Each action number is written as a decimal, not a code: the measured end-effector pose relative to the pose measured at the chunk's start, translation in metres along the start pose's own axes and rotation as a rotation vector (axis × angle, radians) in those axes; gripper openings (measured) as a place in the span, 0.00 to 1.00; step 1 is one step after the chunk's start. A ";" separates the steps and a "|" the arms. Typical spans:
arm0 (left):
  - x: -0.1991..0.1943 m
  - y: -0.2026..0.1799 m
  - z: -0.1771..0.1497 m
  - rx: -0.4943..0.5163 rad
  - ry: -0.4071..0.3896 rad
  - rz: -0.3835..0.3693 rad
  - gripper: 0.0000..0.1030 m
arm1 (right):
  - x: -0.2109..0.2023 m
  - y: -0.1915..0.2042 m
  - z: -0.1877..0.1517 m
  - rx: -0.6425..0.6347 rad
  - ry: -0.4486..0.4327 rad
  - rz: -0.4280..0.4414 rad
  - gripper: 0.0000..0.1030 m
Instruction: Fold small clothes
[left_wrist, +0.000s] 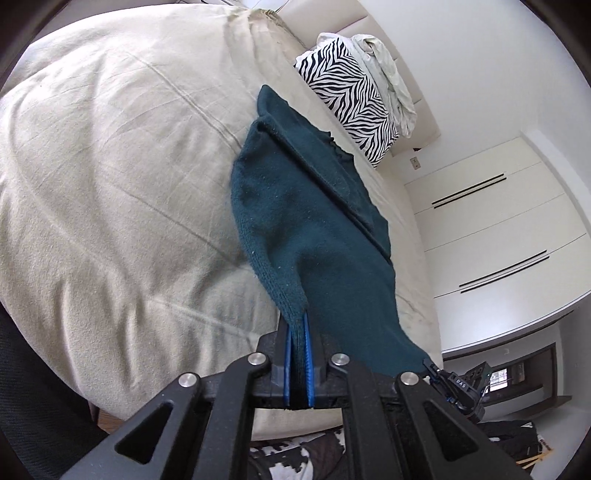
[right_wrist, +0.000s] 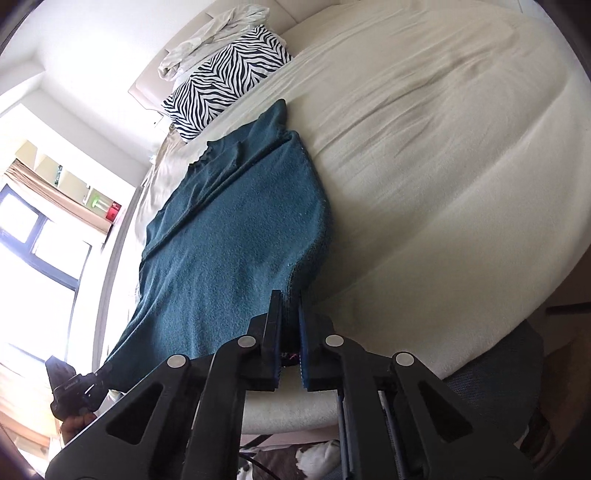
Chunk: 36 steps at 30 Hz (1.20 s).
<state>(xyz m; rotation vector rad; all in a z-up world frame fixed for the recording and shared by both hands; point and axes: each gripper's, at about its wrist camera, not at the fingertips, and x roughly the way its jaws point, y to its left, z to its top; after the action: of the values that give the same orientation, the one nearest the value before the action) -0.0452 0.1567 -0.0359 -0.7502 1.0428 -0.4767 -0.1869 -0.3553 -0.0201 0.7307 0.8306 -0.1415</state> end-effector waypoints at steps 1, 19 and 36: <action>-0.001 0.001 0.005 -0.019 -0.010 -0.019 0.06 | 0.000 0.003 0.005 -0.001 -0.005 0.012 0.06; 0.054 -0.036 0.155 -0.060 -0.128 -0.118 0.06 | 0.070 0.081 0.162 -0.082 -0.089 0.067 0.06; 0.204 -0.008 0.302 -0.073 -0.112 0.131 0.33 | 0.286 0.089 0.326 -0.028 -0.061 -0.094 0.08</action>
<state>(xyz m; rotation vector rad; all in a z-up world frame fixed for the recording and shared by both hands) 0.3157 0.1120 -0.0617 -0.7590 1.0009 -0.2823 0.2450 -0.4519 -0.0303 0.6579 0.8072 -0.2350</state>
